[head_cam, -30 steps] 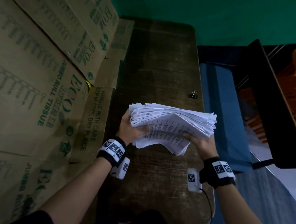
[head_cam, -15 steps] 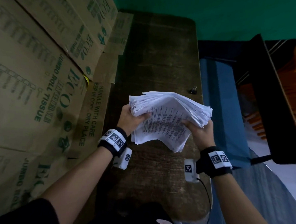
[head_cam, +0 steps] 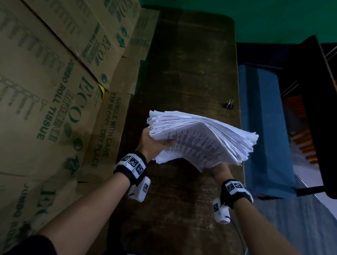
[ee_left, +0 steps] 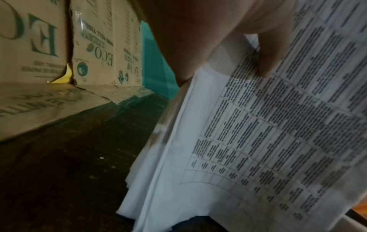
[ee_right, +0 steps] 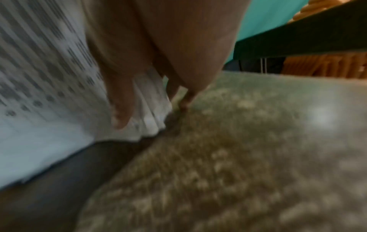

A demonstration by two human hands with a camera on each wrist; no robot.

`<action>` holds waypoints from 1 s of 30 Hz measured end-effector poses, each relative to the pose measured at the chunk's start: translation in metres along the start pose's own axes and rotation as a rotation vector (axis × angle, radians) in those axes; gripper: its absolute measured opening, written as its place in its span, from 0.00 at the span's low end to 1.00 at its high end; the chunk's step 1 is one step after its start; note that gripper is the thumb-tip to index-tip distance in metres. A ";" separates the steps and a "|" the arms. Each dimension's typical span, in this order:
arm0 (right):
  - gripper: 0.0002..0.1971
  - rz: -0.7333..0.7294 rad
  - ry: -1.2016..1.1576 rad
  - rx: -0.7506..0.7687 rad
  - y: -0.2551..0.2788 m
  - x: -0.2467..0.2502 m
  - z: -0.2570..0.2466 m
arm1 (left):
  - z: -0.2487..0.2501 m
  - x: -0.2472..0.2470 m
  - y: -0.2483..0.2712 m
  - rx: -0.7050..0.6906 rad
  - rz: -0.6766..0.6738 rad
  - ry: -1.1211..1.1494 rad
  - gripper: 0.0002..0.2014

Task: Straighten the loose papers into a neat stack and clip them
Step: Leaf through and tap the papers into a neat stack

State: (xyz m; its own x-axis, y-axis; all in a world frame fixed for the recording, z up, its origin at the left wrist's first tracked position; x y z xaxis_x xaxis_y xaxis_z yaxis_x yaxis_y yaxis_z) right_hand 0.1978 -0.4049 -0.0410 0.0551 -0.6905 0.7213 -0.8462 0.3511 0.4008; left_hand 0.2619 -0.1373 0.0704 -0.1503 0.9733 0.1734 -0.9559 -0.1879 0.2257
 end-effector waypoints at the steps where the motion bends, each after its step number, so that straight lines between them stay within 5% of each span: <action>1: 0.11 0.020 -0.012 -0.029 -0.007 -0.008 0.012 | 0.003 -0.001 0.000 -0.001 0.001 -0.002 0.22; 3: 0.18 0.015 0.008 -0.091 -0.014 -0.016 0.028 | 0.001 0.000 -0.003 -0.024 -0.013 -0.019 0.22; 6: 0.12 0.055 -0.033 0.031 -0.007 0.000 0.007 | 0.003 0.004 0.000 -0.064 0.006 -0.050 0.19; 11: 0.19 0.156 -0.559 0.296 0.052 0.083 -0.065 | -0.006 0.005 -0.001 -0.098 -0.080 -0.161 0.20; 16: 0.20 0.249 -0.702 0.546 0.072 0.140 -0.123 | -0.062 0.003 0.005 0.117 -0.188 -0.467 0.36; 19: 0.16 0.302 -0.724 0.524 0.070 0.138 -0.124 | -0.085 0.003 0.009 0.139 -0.102 -0.465 0.38; 24: 0.14 0.407 -0.867 0.485 0.074 0.144 -0.112 | -0.090 -0.002 0.014 0.167 -0.002 -0.388 0.19; 27: 0.16 0.312 -0.827 0.455 0.076 0.130 -0.108 | -0.089 0.003 0.024 0.238 -0.017 -0.497 0.16; 30: 0.19 0.231 -0.754 0.503 0.080 0.127 -0.109 | -0.078 0.004 0.024 0.138 -0.024 -0.504 0.22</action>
State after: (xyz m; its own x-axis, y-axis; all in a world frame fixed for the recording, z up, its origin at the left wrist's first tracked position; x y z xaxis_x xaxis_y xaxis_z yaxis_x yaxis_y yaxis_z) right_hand 0.1952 -0.3958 0.1446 -0.3521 -0.9276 0.1249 -0.9330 0.3373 -0.1254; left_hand 0.2182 -0.1274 0.0016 0.0436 0.7997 0.5988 -0.9105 -0.2149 0.3533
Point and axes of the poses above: each hand's wrist, its own y-axis away from the middle knuckle, its own x-axis out of the back of the hand, z = x × y, the point moved 6 cm from there along -y, towards the middle knuckle, and after that the axes turned 13 degrees about z, right-handed, at the moved point
